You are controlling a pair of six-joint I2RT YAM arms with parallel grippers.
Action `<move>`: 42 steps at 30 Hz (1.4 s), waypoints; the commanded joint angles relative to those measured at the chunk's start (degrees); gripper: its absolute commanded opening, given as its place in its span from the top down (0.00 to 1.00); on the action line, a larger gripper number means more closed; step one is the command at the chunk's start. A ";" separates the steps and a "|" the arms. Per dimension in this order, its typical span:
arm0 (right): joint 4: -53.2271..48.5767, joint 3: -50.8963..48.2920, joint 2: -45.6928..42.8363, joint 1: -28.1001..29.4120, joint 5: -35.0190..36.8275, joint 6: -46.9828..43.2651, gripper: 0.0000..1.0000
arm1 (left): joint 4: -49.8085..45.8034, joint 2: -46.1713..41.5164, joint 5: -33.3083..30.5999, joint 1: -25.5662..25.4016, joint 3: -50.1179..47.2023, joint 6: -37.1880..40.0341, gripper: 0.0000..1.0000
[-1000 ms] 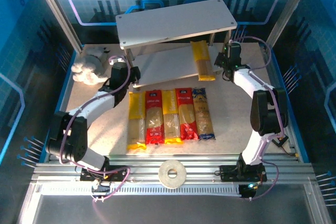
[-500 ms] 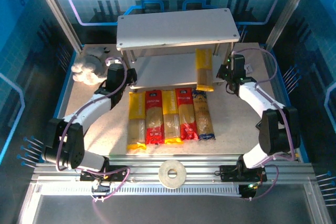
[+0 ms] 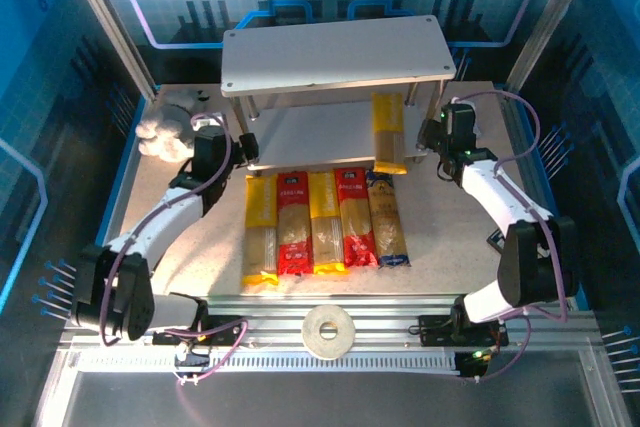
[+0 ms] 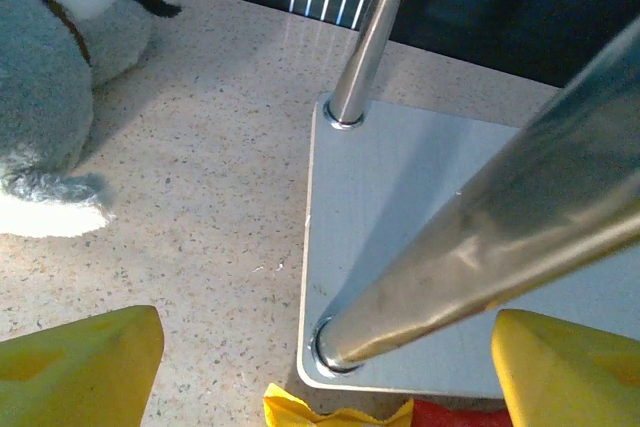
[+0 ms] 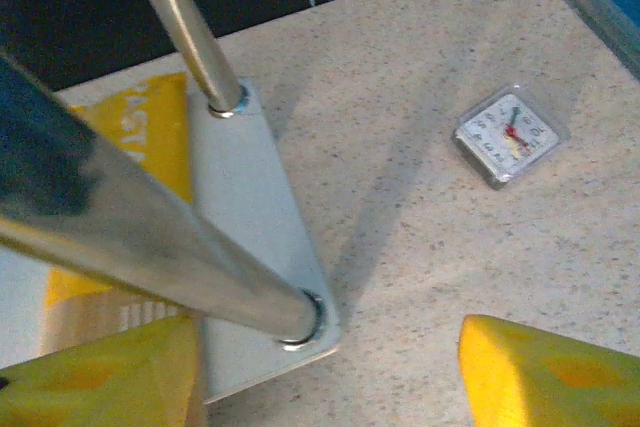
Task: Place and organize the pasta boxes and bags onto the shelf
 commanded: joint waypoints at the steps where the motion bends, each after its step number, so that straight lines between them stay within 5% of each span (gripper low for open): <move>1: -1.93 -0.03 -4.45 0.81 -2.34 -1.42 0.23 | -4.55 -4.51 4.09 0.29 -1.00 1.08 0.12; 5: -10.12 1.71 -8.40 2.36 -4.86 -3.11 0.15 | -8.37 -11.00 7.10 0.02 -2.76 -0.76 0.09; 16: -31.52 -6.94 -17.89 14.60 -6.06 5.30 0.15 | -21.75 -23.80 8.19 -4.77 -10.15 -9.35 0.12; 23: -30.83 -13.31 -12.98 20.70 -9.74 9.03 0.13 | -22.68 -21.11 8.10 -10.49 -13.22 -13.57 0.09; 42: -23.85 -12.78 4.21 24.02 -9.74 9.29 0.10 | -20.46 -21.55 7.79 -10.70 -13.97 -14.64 0.09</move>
